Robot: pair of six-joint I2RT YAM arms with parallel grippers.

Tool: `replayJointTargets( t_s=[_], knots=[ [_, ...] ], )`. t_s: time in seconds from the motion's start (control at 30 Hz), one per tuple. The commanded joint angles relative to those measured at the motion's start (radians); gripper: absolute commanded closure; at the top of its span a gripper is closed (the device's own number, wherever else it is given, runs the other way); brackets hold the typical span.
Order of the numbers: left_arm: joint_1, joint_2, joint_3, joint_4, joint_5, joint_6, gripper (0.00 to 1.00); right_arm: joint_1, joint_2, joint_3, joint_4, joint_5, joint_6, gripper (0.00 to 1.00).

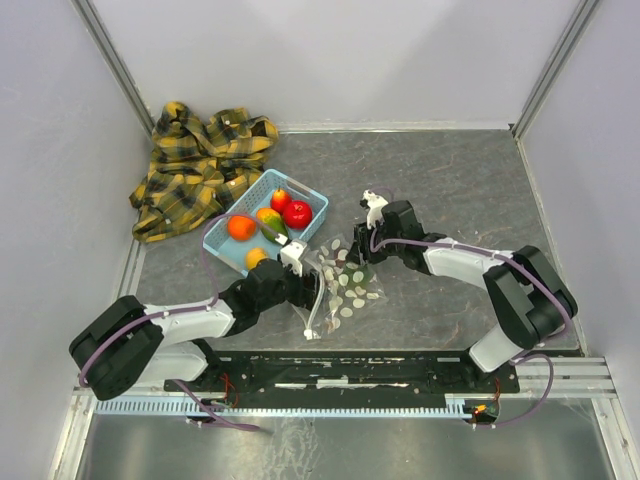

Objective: Open the zip-top bag and remove the fake food
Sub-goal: Pick up the fake fruit from the zipper food storage bag.

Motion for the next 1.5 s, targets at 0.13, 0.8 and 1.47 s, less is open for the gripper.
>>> replayJointTargets(
  t_s=[0.13,0.8,1.47],
  knots=[
    [0.003,-0.025,-0.014,0.032,0.001,-0.015,0.59,-0.011,-0.003,0.035,0.081,-0.03,0.001,0.71],
    [0.002,-0.116,-0.032,-0.045,0.005,-0.039,0.6,-0.047,-0.141,-0.037,0.018,0.101,-0.079,0.98],
    [0.004,-0.268,0.02,-0.226,0.078,-0.167,0.6,-0.079,-0.242,-0.115,0.015,0.17,-0.088,0.98]
  ],
)
